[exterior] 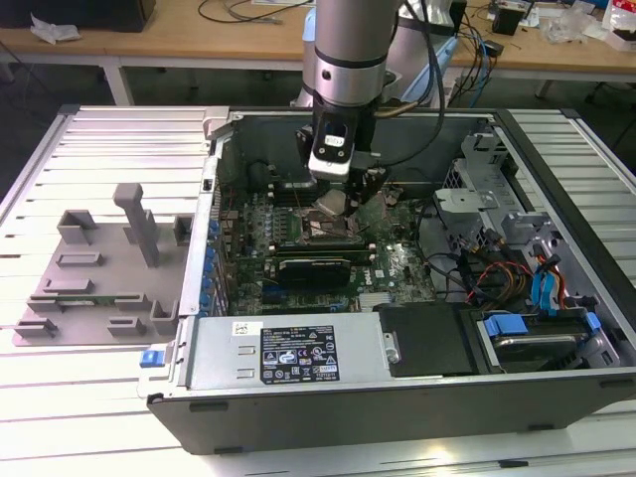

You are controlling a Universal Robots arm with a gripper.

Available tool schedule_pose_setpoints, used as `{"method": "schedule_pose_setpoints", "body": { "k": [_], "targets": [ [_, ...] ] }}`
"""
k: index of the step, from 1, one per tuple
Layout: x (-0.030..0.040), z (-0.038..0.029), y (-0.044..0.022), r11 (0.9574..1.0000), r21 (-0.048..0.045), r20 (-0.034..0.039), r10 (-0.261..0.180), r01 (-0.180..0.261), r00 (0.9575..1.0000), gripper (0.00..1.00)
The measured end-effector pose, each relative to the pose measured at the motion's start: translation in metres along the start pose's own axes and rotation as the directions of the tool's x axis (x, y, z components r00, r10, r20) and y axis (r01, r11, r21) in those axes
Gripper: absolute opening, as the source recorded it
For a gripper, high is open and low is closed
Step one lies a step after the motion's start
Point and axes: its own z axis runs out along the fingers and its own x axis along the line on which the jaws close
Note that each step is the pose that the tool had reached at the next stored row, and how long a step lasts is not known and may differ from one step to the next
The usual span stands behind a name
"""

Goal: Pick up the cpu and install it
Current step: 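Place the cpu into insertion slot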

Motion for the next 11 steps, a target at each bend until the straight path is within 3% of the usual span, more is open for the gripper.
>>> {"method": "schedule_pose_setpoints", "body": {
  "k": [1,2,5,7,8,10,11],
  "targets": [
    [0.0000,0.0000,0.0000,0.9999,0.0002,0.0003,0.017,-0.017,0.9999,0.55],
    [0.0000,0.0001,0.0000,0.9981,0.0006,0.0013,0.061,-0.061,0.9981,0.55],
    [0.0000,0.0003,0.0000,0.9919,0.0011,0.0028,0.127,-0.127,0.9919,0.55],
    [0.0000,0.0005,0.0000,0.9784,0.0016,0.0045,0.207,-0.207,0.9784,0.55],
    [0.0000,0.0007,0.0000,0.9648,0.0018,0.0059,0.263,-0.263,0.9648,0.55],
    [0.0000,0.0008,0.0000,0.9534,0.0020,0.0068,0.302,-0.302,0.9534,0.55],
    [0.0000,0.0009,0.0000,0.9419,0.0021,0.0077,0.336,-0.336,0.9419,0.55]
  ]
}}
